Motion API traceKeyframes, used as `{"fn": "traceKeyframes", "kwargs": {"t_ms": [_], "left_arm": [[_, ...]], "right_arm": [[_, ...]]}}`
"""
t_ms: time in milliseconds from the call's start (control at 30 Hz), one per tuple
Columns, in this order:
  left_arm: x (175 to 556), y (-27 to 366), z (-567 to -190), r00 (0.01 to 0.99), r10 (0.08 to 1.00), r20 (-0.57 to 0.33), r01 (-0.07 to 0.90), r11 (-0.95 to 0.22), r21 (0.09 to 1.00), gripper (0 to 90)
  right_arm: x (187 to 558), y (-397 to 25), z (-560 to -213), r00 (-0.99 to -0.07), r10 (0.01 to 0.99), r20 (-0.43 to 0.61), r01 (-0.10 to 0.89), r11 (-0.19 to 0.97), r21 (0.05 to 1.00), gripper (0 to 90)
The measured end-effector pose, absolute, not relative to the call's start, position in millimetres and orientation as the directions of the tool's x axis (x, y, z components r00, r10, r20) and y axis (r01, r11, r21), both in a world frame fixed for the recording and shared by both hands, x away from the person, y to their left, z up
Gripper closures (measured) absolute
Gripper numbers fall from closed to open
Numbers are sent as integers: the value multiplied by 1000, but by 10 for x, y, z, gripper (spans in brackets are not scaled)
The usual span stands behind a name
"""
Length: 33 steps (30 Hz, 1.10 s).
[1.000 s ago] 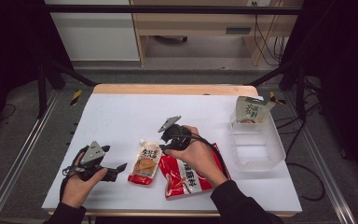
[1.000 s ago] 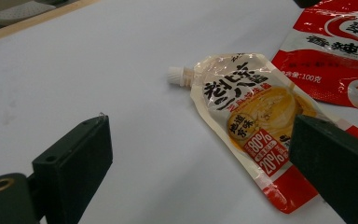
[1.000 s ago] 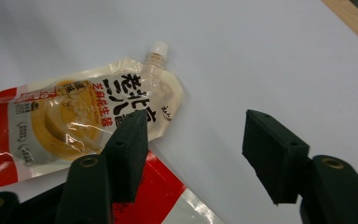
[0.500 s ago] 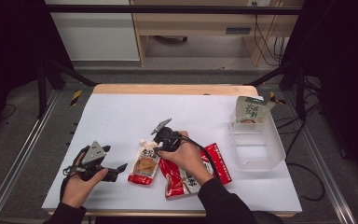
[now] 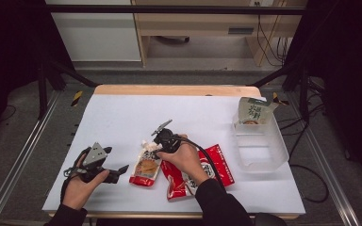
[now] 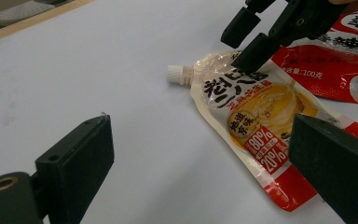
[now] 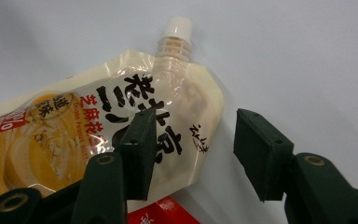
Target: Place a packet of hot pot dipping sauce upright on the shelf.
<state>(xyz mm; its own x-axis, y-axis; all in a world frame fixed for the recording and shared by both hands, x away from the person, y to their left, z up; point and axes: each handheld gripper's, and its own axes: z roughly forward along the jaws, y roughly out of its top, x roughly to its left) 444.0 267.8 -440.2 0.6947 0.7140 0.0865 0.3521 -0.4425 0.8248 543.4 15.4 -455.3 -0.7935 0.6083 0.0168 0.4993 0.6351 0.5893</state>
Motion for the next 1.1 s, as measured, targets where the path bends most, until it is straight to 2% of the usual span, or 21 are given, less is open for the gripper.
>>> {"fn": "traceKeyframes", "kwargs": {"t_ms": [267,567,767,1100], "left_arm": [[4441,2672,-4407,697,711,87,352,-446,823,70],[4442,2667,-4409,698,711,87,351,-446,823,72],[4444,2666,-4409,698,711,87,351,-446,823,72],[4442,2706,-4385,691,718,84,350,-434,830,77]], "right_arm": [[5435,165,-4587,-785,618,42,524,626,577,518],[5413,188,-4593,-778,624,73,549,620,560,647],[5363,232,-4574,-799,600,33,511,651,561,816],[5264,281,-4385,-829,558,-37,424,670,609,878]]}}
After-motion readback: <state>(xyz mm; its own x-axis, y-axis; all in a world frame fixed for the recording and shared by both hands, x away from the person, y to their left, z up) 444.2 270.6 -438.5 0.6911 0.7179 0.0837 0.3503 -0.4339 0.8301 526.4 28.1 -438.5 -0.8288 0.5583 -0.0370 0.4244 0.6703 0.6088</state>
